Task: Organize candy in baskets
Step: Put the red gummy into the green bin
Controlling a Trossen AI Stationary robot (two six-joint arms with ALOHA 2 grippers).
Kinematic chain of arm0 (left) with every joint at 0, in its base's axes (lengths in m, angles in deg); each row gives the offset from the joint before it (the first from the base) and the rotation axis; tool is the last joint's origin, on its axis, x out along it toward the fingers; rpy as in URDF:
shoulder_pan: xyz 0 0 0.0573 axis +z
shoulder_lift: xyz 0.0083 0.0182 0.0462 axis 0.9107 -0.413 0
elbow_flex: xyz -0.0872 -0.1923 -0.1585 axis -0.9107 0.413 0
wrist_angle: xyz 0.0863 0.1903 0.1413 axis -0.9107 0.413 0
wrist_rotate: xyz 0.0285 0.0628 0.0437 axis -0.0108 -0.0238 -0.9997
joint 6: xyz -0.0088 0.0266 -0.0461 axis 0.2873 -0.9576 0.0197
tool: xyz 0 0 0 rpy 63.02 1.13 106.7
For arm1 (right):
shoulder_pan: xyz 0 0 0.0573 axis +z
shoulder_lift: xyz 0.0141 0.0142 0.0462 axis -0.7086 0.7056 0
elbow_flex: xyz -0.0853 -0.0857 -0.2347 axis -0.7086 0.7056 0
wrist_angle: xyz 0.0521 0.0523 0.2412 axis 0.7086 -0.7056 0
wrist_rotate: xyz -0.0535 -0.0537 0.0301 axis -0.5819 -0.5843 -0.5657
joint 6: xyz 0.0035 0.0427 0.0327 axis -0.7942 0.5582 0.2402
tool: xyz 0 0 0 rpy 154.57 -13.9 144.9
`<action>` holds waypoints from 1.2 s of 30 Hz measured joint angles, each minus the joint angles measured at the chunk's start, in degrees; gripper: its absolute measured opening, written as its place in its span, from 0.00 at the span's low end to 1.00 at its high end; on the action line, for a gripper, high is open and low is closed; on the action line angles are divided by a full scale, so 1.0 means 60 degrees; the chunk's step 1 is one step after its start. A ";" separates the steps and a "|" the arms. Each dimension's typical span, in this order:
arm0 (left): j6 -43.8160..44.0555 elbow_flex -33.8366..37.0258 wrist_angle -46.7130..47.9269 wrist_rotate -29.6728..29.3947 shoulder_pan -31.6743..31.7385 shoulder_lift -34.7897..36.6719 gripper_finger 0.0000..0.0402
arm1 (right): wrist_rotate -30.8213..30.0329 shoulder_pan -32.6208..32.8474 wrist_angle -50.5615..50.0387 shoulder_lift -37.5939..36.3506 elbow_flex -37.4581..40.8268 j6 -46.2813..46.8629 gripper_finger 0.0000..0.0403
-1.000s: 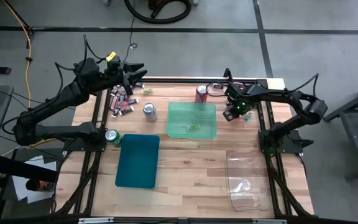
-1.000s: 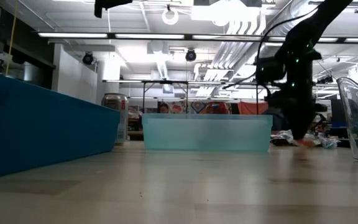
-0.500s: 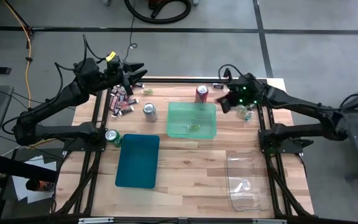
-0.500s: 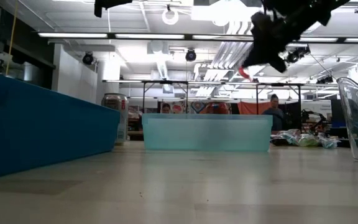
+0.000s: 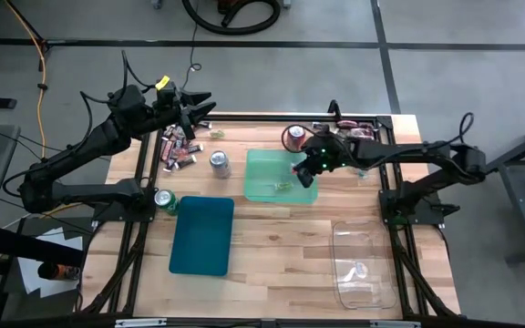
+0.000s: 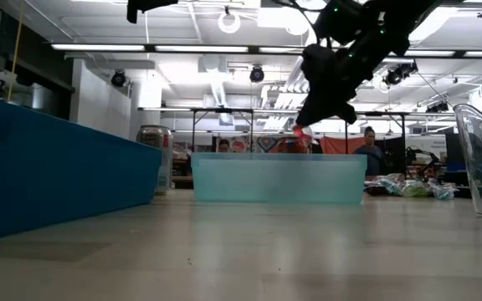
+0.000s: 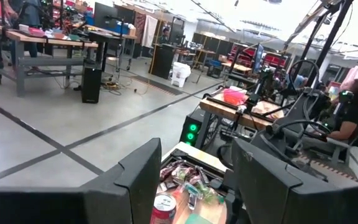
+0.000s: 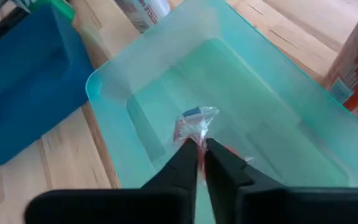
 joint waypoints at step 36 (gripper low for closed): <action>0.1768 -0.1801 0.9708 -0.3094 0.2633 -0.3111 0.46 | 0.0116 -0.0980 -0.3656 -0.0310 -0.3292 -0.1985 0.57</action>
